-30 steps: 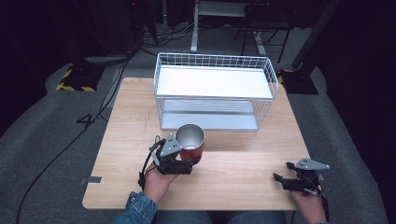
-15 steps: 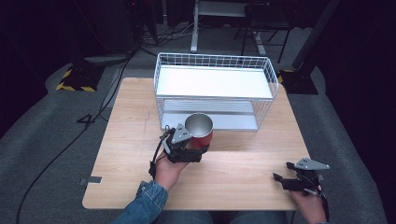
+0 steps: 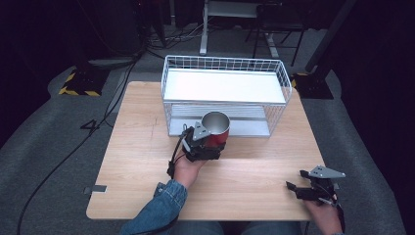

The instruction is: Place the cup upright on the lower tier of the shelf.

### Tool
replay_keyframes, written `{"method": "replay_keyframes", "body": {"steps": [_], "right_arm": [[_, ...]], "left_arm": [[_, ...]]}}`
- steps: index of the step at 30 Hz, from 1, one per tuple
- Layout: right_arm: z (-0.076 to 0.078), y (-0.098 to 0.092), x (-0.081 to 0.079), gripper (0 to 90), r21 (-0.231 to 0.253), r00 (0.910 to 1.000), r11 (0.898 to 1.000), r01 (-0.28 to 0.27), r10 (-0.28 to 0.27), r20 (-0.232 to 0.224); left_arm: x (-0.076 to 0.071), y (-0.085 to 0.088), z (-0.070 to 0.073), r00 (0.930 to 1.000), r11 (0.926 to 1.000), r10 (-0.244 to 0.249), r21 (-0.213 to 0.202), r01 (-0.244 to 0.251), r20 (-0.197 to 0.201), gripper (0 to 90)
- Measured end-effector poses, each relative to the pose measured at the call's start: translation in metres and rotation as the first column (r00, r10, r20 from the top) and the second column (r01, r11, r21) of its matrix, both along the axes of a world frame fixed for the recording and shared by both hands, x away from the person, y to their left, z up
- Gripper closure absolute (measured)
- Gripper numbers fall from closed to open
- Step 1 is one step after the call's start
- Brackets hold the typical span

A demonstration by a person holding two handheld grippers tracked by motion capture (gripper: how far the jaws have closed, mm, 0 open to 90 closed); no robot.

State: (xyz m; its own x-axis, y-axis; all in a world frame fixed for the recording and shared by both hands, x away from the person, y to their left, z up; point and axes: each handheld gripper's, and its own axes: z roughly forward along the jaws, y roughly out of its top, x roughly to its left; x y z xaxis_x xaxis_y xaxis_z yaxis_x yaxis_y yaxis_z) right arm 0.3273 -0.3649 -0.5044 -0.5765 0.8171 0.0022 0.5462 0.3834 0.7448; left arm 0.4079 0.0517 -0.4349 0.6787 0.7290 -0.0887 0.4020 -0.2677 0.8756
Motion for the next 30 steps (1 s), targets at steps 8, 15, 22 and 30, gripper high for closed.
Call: {"method": "replay_keyframes", "body": {"steps": [8,15,22,30], "right_arm": [[0.0,0.0,0.0,21.4,0.0,1.0,1.0,0.0,0.0,0.0],[0.0,0.0,0.0,21.7,0.0,1.0,1.0,-0.002,0.002,0.001],[0.0,0.0,0.0,21.7,0.0,1.0,1.0,-0.002,0.002,0.001],[0.0,0.0,0.0,21.7,0.0,1.0,1.0,-0.002,0.002,0.0]], "left_arm": [[0.018,-0.012,-0.008,0.9996,0.9995,0.027,0.014,-0.027,-0.005,16.8],[0.039,-0.021,-0.015,0.9979,0.9977,0.065,0.019,-0.065,0.003,16.8],[0.06,-0.031,-0.018,0.9946,0.9944,0.098,0.035,-0.099,0.034,16.8],[0.075,-0.036,-0.022,0.991,0.9916,0.126,0.021,-0.128,0.045,16.8]]}}
